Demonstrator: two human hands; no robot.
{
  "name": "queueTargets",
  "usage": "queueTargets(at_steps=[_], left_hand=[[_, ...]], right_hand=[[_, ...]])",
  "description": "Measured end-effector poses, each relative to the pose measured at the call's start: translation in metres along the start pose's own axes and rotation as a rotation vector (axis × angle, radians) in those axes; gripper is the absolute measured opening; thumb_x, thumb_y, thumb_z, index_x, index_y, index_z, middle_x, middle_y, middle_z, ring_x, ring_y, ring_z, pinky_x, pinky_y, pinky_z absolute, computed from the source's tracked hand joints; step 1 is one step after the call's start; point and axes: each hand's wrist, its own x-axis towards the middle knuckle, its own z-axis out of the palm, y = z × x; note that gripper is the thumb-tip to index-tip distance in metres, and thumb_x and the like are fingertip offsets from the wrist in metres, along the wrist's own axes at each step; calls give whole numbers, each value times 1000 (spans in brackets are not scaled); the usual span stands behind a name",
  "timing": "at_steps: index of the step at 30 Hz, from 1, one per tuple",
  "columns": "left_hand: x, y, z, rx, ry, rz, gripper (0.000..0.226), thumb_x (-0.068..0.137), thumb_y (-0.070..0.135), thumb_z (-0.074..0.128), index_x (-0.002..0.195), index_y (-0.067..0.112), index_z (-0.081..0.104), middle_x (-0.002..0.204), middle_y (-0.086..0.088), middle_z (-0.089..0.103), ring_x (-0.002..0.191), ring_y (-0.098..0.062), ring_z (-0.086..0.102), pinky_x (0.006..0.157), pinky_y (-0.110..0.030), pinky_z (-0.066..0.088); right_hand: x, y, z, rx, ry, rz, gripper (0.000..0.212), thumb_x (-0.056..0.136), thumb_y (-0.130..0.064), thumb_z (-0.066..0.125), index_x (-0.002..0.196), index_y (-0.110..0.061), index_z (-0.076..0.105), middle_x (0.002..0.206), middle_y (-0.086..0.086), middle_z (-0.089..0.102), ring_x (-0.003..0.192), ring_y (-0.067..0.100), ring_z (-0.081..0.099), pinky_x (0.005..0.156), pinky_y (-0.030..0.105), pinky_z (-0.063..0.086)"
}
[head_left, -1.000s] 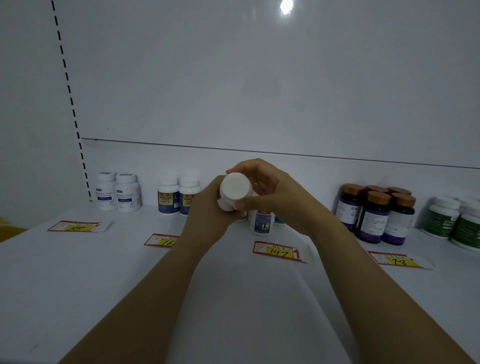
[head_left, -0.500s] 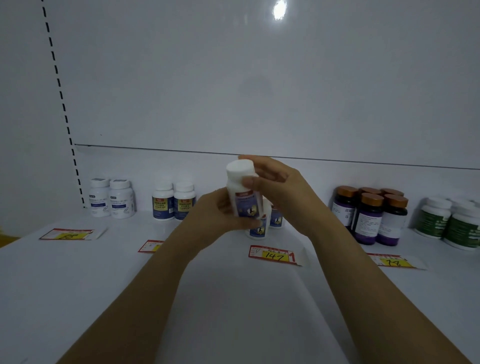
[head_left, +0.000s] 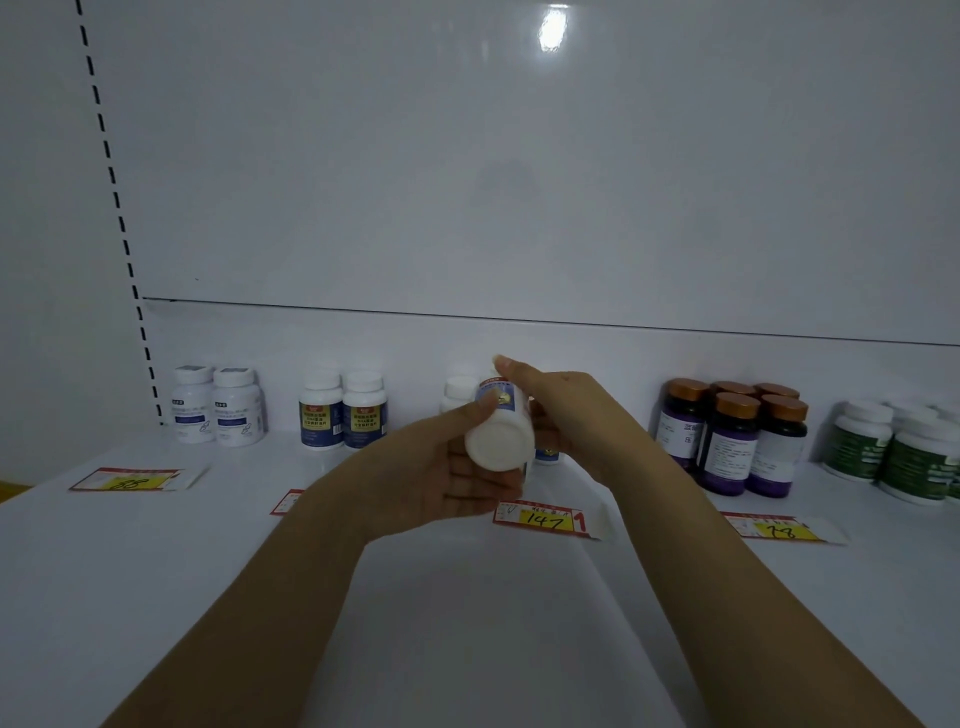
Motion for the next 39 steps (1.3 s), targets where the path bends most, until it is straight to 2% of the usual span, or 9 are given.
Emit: queueTargets(at_steps=[7,10,15,18,20,22,28,34,39], left_hand=[[3,-2,-1,75,6,47,49,67,42,64,104,10,64,99,-14,73,91,-23,70,89,-33,52],[7,-5,-3,282,90,151,35,74,26,73,107,18,66,105,-2,72,99,-16,68,92,-29,51],[12,-10,0,560,275,319,39,71,22,79,106,27,62,102,10,70,88,3,64,73,-9,49],[11,-14,6,684,288,406,39,74,32,77,105,39,53,100,24,62,85,17,56,68,-4,44],[10,-20,9,874,262,401,45,81,42,68,120,37,49,114,23,56,97,16,50,78,-2,38],[13,-27,8,1094,251,315,57,90,46,53,140,25,36,142,8,43,125,-4,42,98,-16,33],[26,-43,-3,1347,251,79,58,103,35,25,151,9,5,159,-6,5,146,-17,7,116,-26,7],[34,-54,-8,1466,213,-27,58,103,34,19,150,5,0,159,-10,-1,147,-21,1,117,-30,4],[35,-55,-7,1480,193,-19,58,103,36,18,150,6,2,159,-10,0,147,-20,2,117,-29,4]], right_hand=[[-3,-3,-3,-35,-31,-87,45,83,-46,64,103,-5,68,96,13,73,85,24,71,73,30,59],[-7,-8,-7,-72,-106,-252,23,87,-35,63,106,-24,66,97,-1,73,88,14,71,78,27,58],[-10,-10,-5,-332,-70,-405,29,83,-32,68,110,-38,60,105,-11,66,90,4,66,75,20,54],[-12,-17,-12,-240,27,-496,31,85,-35,66,115,-35,60,105,-9,66,87,0,66,70,13,53],[-12,-22,-23,-118,147,-548,29,87,-31,65,116,-33,61,110,-3,66,95,8,65,74,16,54],[-10,-22,-34,-76,296,-576,29,89,-25,63,117,-28,61,115,-3,64,98,9,62,74,14,52],[6,6,-43,-496,458,-418,42,90,-23,61,130,-15,53,126,10,56,108,23,56,94,38,48],[10,23,-39,-703,267,-142,45,92,-23,58,133,-10,47,127,14,55,101,23,54,77,25,40],[12,29,-36,-688,169,-108,43,92,-21,58,131,-11,46,126,14,54,96,19,52,75,26,39]])
